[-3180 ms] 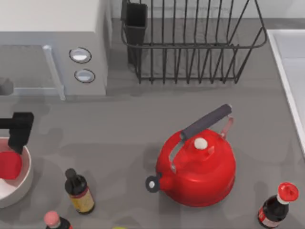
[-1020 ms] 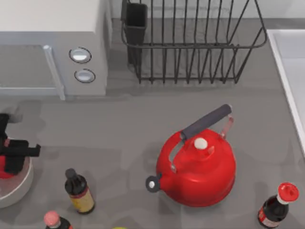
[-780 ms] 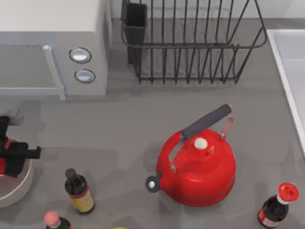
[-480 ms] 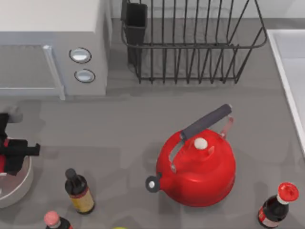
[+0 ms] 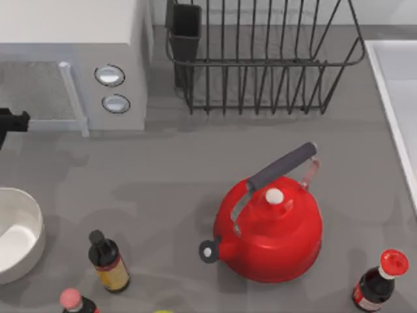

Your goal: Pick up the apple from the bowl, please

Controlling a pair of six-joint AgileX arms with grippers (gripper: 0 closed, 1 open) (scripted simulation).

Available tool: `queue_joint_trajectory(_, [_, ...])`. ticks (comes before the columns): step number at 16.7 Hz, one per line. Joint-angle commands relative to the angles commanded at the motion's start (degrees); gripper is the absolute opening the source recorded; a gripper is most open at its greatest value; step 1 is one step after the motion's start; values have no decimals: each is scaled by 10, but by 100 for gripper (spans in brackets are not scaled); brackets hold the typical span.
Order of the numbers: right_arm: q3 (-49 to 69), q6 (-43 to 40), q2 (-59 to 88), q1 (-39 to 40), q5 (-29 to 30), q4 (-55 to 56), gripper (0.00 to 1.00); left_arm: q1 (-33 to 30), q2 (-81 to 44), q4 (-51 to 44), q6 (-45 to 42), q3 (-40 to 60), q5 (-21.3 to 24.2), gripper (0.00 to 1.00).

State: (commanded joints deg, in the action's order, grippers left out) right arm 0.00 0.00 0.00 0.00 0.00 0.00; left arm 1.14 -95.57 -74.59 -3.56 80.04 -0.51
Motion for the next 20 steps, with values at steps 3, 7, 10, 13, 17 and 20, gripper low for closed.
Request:
queue_joint_trajectory(3, [0,0,0,0,0,0,100,-2,11,-139,2,127,0,0])
queue_joint_trajectory(7, [0,0,0,0,0,0,100,-4,28,-246,4,233,0,0])
queue_joint_trajectory(10, [0,0,0,0,0,0,100,-4,33,-264,5,250,0,0])
queue_joint_trajectory(13, [0,0,0,0,0,0,100,-1,31,-262,4,249,0,0])
queue_joint_trajectory(17, [0,0,0,0,0,0,100,-42,8,-235,44,239,0,0])
queue_joint_trajectory(20, [0,0,0,0,0,0,100,-130,-28,-180,135,214,2,0])
